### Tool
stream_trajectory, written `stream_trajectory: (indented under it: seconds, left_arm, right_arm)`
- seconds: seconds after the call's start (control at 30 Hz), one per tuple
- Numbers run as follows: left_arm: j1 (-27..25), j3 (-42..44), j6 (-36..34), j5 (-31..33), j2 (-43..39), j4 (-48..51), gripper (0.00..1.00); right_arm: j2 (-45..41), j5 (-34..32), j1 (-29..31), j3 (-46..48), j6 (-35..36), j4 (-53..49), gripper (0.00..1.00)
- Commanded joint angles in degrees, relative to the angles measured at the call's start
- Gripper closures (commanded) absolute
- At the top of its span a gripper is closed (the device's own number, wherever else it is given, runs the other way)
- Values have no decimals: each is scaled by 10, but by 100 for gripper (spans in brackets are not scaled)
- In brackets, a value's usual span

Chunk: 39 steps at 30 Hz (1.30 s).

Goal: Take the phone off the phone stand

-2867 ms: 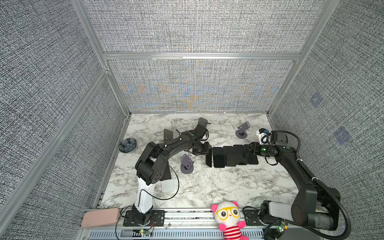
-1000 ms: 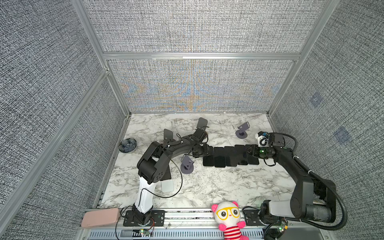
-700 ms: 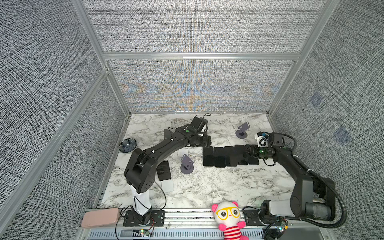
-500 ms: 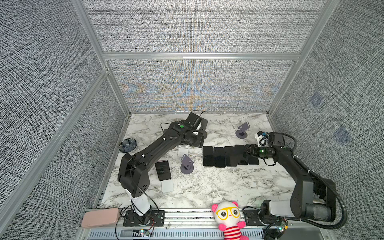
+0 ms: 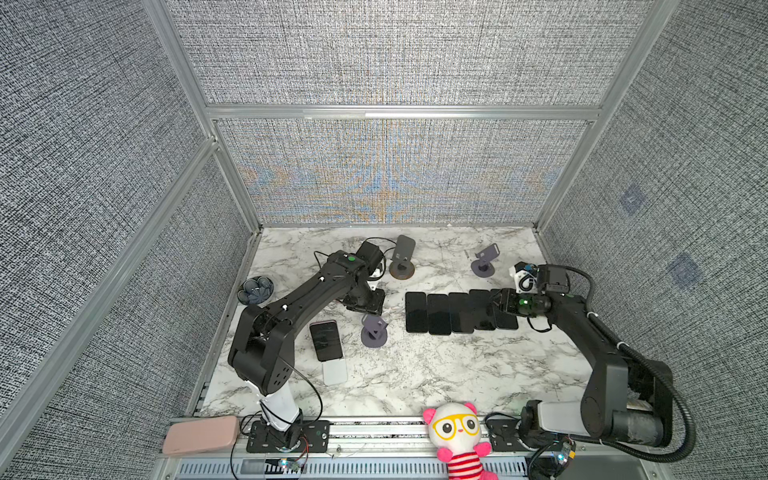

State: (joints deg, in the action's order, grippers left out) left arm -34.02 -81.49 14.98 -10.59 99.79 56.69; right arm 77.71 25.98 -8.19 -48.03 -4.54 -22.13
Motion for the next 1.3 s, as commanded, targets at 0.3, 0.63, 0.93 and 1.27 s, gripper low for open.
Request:
stream_trajectory:
  seconds: [0.3,0.63,0.93,1.27]
  left_arm:
    - [1,34,-2,-34,4,-38,73]
    - [1,5,25,-55,13,-69,93]
    - [1,-28,31,-126,26,-97,100]
    - [3,-142,28,-181,57,-135,100]
  right_arm:
    - [5,0,1,-5,3,-5,55]
    - [12,-4,1,-9,5,-9,55]
    - [17,-5,1,-11,7,-7,55]
    - [12,-8,1,-10,8,-7,55]
